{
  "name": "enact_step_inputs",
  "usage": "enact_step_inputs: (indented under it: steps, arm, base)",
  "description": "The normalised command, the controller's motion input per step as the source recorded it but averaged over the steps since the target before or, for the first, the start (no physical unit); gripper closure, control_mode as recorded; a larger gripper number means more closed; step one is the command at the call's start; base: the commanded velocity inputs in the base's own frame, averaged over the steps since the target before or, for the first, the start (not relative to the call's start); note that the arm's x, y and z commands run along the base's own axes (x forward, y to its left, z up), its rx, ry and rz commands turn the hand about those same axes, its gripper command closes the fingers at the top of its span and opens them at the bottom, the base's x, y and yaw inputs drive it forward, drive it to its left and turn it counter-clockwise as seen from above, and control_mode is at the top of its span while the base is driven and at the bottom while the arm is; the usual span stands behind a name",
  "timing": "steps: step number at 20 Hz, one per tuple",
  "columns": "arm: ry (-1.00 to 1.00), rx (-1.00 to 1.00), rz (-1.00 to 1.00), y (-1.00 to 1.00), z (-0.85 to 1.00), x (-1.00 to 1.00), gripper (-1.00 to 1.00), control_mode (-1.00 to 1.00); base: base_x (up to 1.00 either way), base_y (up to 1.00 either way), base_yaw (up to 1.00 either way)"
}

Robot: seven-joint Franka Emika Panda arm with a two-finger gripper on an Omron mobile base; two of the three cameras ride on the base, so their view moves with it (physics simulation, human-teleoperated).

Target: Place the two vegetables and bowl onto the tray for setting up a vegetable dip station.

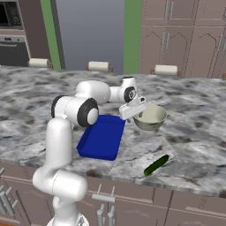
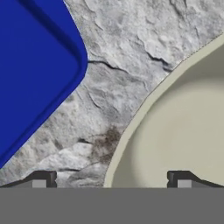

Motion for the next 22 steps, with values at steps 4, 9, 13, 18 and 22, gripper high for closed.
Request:
enact_step_inputs:
  steps: [4,9,13,18,22]
  arm:
    - [0.04,0.0,0.04,-0.11,-0.07,0.2,-1.0,-1.0]
    - [0.05,0.0,0.04,-0.09,-0.09,0.16,-1.0,-1.0]
    - [0.11,0.0,0.01,0.0,-0.11,0.09,1.0,-1.0]
    - [0.03,0.0,0.08,0.0,-0.01,0.02,1.0,-1.0]
    - [0.03,0.0,0.15,0.0,0.04,-0.02,1.0,-1.0]
  base:
    - [0.0,0.0,0.0]
    - [0.0,0.0,0.0]
    - [0.0,0.0,0.0]
    - [0.0,0.0,0.0]
    - [0.0,0.0,0.0]
